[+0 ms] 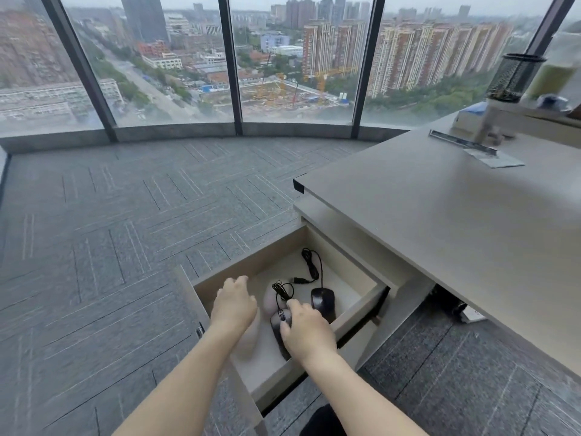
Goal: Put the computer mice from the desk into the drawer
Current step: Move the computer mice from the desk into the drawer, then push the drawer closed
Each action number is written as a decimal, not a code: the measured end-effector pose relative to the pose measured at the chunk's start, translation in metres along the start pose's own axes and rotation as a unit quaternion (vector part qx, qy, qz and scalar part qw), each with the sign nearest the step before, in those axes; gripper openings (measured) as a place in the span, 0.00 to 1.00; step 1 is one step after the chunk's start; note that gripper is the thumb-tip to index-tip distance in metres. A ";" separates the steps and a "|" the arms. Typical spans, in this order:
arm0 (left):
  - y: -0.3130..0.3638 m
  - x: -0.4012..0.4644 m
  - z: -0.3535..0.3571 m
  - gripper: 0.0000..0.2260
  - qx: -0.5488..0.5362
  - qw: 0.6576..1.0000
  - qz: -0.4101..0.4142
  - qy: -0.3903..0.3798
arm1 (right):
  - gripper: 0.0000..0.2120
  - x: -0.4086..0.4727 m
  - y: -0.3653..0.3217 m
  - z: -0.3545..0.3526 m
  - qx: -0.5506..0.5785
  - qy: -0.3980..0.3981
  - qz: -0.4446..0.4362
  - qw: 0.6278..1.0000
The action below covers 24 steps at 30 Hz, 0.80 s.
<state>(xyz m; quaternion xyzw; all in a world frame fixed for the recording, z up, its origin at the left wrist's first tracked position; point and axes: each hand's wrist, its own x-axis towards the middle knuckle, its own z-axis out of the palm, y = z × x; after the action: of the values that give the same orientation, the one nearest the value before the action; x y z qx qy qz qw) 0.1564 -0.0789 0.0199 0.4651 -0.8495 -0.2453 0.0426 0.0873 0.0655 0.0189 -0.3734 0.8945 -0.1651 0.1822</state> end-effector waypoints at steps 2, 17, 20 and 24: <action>-0.005 -0.013 -0.019 0.19 -0.082 0.991 0.040 0.099 | 0.13 -0.020 0.005 -0.008 0.056 0.063 -0.028 0.996; -0.069 -0.109 0.004 0.21 -0.601 0.774 -0.199 -0.011 | 0.32 -0.137 0.000 0.051 0.161 -0.036 -0.053 0.985; -0.060 -0.113 0.009 0.21 -0.634 0.750 -0.188 -0.019 | 0.24 -0.135 -0.004 0.060 0.164 -0.015 -0.033 0.986; -0.058 -0.107 0.013 0.22 -0.656 0.730 -0.186 -0.038 | 0.19 -0.128 -0.001 0.061 0.180 0.006 -0.004 0.984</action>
<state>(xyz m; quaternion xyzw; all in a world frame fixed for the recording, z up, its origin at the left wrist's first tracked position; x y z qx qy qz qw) 0.2570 -0.0129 -0.0014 0.4603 -0.3747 -0.7620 0.2589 0.1992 0.1487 -0.0087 -0.3370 0.8498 -0.3262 0.2406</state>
